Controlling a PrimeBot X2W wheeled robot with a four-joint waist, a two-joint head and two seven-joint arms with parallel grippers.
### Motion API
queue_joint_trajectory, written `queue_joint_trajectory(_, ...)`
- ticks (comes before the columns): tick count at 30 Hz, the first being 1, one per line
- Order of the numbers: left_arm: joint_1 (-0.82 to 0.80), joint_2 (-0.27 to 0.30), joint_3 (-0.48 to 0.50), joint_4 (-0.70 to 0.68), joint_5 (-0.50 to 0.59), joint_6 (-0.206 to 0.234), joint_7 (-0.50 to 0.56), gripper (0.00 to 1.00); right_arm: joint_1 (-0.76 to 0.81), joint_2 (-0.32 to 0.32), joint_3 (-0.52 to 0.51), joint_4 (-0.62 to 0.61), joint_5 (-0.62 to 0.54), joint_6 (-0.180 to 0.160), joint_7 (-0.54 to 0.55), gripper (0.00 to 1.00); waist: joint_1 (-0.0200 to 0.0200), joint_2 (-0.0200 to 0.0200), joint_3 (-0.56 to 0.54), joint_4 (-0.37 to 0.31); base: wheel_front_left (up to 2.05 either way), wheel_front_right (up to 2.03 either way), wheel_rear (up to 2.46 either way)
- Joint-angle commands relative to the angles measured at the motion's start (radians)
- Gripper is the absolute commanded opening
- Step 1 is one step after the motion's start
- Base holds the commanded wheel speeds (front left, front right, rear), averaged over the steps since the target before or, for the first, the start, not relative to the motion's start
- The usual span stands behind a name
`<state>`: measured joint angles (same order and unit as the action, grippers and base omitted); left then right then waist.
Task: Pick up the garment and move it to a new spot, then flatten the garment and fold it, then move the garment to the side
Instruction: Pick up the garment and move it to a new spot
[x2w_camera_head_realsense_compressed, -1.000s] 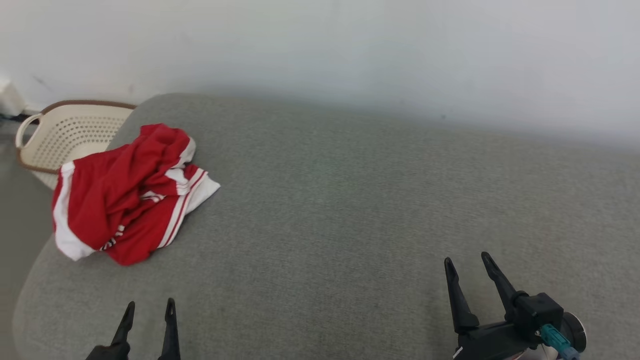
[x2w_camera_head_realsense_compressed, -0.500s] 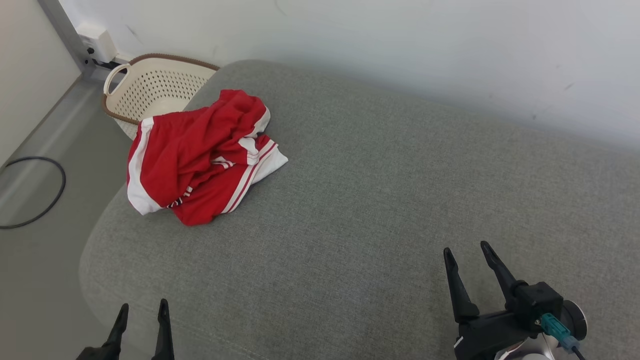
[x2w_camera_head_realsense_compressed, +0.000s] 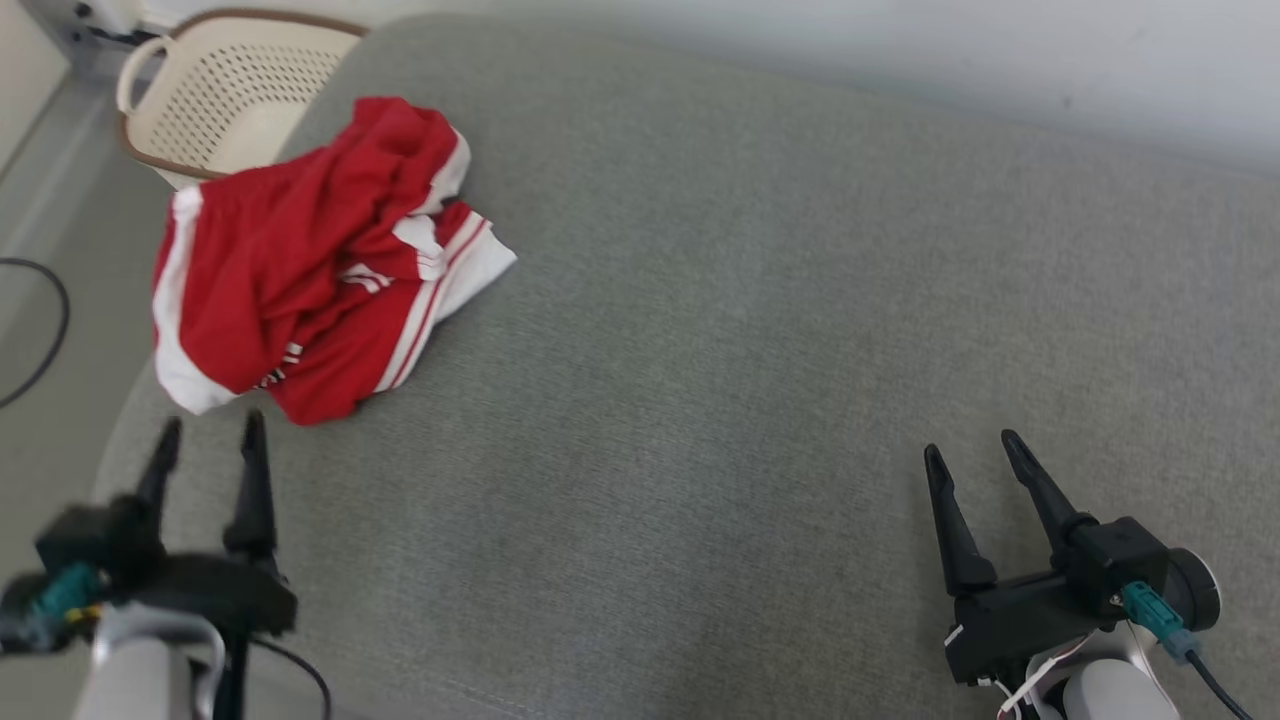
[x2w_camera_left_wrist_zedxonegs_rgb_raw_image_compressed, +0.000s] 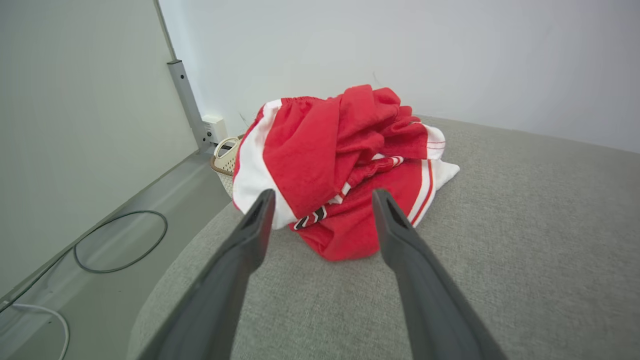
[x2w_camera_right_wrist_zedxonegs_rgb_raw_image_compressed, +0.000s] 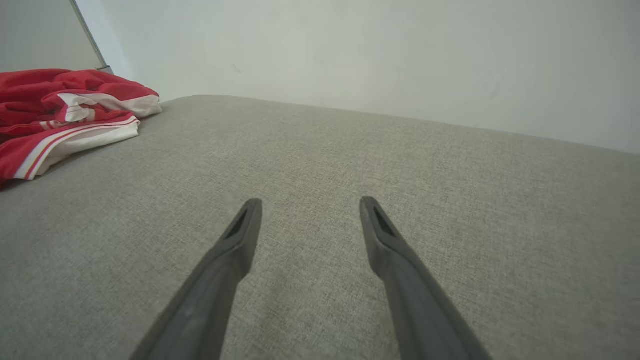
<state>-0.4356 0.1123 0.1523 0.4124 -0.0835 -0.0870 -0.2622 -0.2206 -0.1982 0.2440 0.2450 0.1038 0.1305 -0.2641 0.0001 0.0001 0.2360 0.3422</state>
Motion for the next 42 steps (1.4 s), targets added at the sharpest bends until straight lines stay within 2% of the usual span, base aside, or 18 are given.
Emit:
queue_joint_trajectory(1,-0.03,0.021,0.004,0.019,0.002,-0.004,-0.004,1.0,-0.012,-0.009,0.002,-0.002,0.003,0.0,-0.001,1.0,-0.0001,-0.0001,0.06,-0.046,0.0,0.0,0.0)
queue_joint_trajectory(12,-0.312,0.155,0.019,0.256,0.011,-0.022,-0.004,1.0,-0.062,-0.016,0.014,-0.013,0.01,0.0,-0.001,1.0,-0.0001,-0.0001,0.146,-0.129,0.0,0.0,0.0)
queue_joint_trajectory(20,-0.417,0.211,-0.013,0.487,0.008,-0.032,0.011,1.0,-0.066,-0.004,0.016,-0.004,0.019,0.0,0.0,1.0,-0.0001,-0.0001,0.154,-0.18,0.0,0.0,0.0)
queue_joint_trajectory(21,-0.425,0.214,-0.015,0.51,0.004,-0.033,0.011,0.47,-0.067,-0.002,0.016,-0.005,0.02,0.0,0.0,1.0,-0.0001,-0.0001,0.152,-0.185,0.0,0.0,0.0)
queue_joint_trajectory(22,-0.434,0.219,-0.018,0.525,0.003,-0.034,0.008,0.03,-0.069,0.001,0.013,-0.007,0.021,0.0,0.0,1.0,-0.0001,-0.0001,0.149,-0.191,0.0,0.0,0.0)
queue_joint_trajectory(23,-0.442,0.221,-0.021,0.542,0.0,-0.036,0.007,0.0,-0.069,0.004,0.011,-0.007,0.022,0.0,0.0,1.0,-0.0001,-0.0001,0.146,-0.194,0.0,0.0,0.0)
queue_joint_trajectory(26,-0.464,0.231,-0.026,0.571,-0.009,-0.039,0.003,0.0,-0.062,0.014,0.01,-0.007,0.024,0.0,0.0,1.0,-0.0001,-0.0001,0.127,-0.202,0.0,0.0,0.0)
queue_joint_trajectory(30,-0.503,0.248,-0.053,0.539,-0.006,-0.04,-0.004,0.0,-0.049,0.026,0.005,-0.002,0.032,0.0,-0.001,1.0,-0.0001,-0.0001,0.096,-0.208,0.0,0.0,0.0)
queue_joint_trajectory(38,-0.55,0.246,-0.069,0.342,-0.026,-0.042,-0.004,0.0,-0.029,0.055,0.0,0.0,0.036,0.0,-0.001,1.0,-0.0001,-0.0001,0.054,-0.221,0.0,0.0,0.0)
queue_joint_trajectory(39,-0.556,0.234,-0.094,0.289,-0.023,-0.042,-0.004,0.0,-0.029,0.061,-0.001,0.0,0.038,0.0,-0.001,1.0,-0.0001,-0.0001,0.046,-0.229,0.0,0.0,0.0)
queue_joint_trajectory(42,-0.561,0.223,-0.122,0.244,-0.033,-0.043,-0.004,0.0,-0.024,0.068,-0.004,0.002,0.041,0.0,-0.001,1.0,-0.0001,-0.0001,0.038,-0.24,0.0,0.0,0.0)
